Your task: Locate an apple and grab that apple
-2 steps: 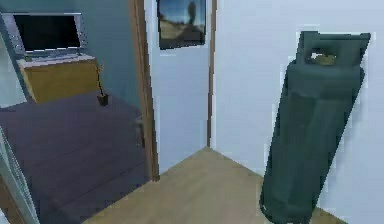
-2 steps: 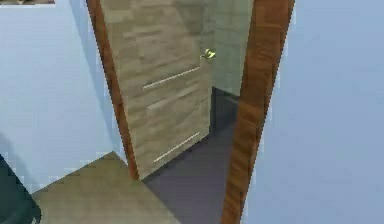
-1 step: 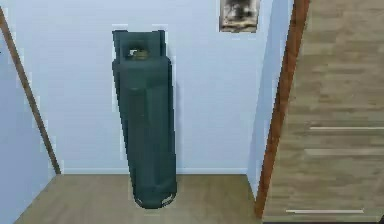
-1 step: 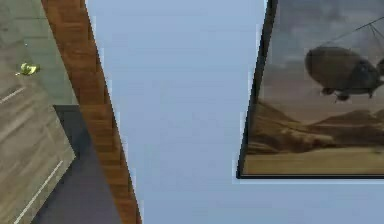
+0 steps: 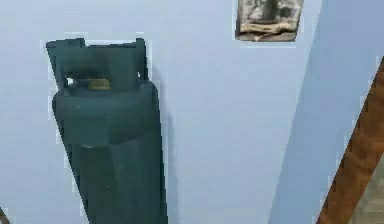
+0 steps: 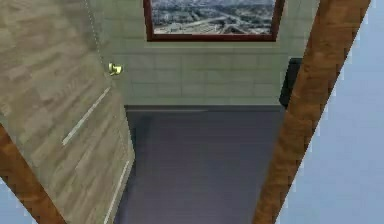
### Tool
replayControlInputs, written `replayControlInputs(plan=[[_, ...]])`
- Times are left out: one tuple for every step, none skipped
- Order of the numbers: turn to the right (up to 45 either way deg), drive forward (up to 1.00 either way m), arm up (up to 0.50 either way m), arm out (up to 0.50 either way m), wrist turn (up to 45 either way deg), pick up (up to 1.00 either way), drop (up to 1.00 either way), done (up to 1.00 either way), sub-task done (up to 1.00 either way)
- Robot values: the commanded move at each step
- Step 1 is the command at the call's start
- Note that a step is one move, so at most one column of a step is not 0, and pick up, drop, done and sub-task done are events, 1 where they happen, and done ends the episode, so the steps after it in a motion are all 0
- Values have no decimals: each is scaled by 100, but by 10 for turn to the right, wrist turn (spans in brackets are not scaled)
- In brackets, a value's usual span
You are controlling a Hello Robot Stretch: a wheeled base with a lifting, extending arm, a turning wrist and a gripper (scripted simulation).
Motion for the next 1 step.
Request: replayControlInputs(plan=[[450,0,0,0,0,0,0,0,0]])
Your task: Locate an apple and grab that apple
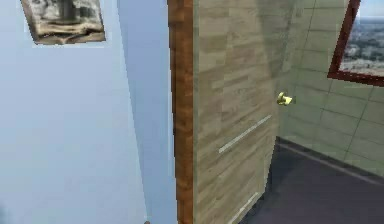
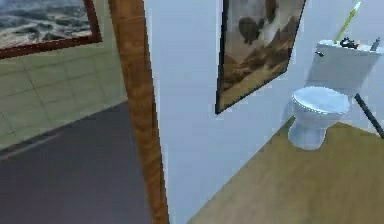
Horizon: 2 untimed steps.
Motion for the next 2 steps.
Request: replayControlInputs(plan=[[180,0,0,0,0,0,0,0,0],[0,30,0,0,0,0,0,0,0]])
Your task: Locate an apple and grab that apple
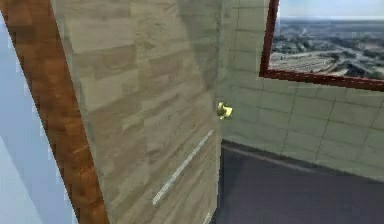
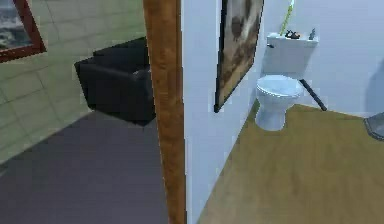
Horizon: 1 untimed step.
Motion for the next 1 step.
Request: replayControlInputs(plan=[[330,0,0,0,0,0,0,0,0]])
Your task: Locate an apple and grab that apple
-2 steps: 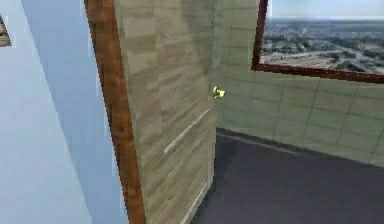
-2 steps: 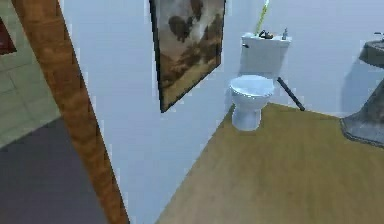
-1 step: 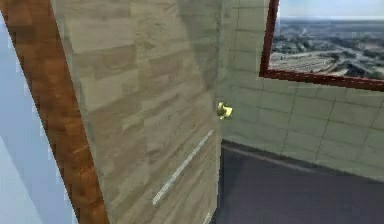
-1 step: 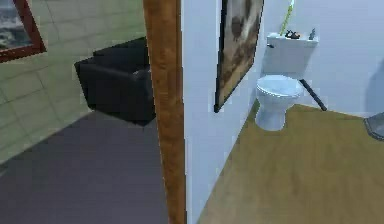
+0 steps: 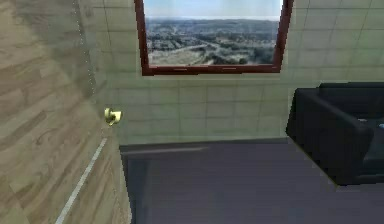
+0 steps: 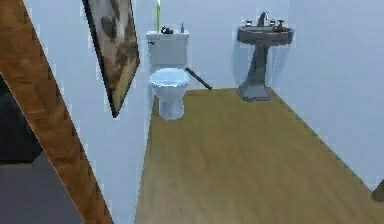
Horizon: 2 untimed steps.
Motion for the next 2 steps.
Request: replayControlInputs(plan=[[0,100,0,0,0,0,0,0,0],[60,0,0,0,0,0,0,0,0]])
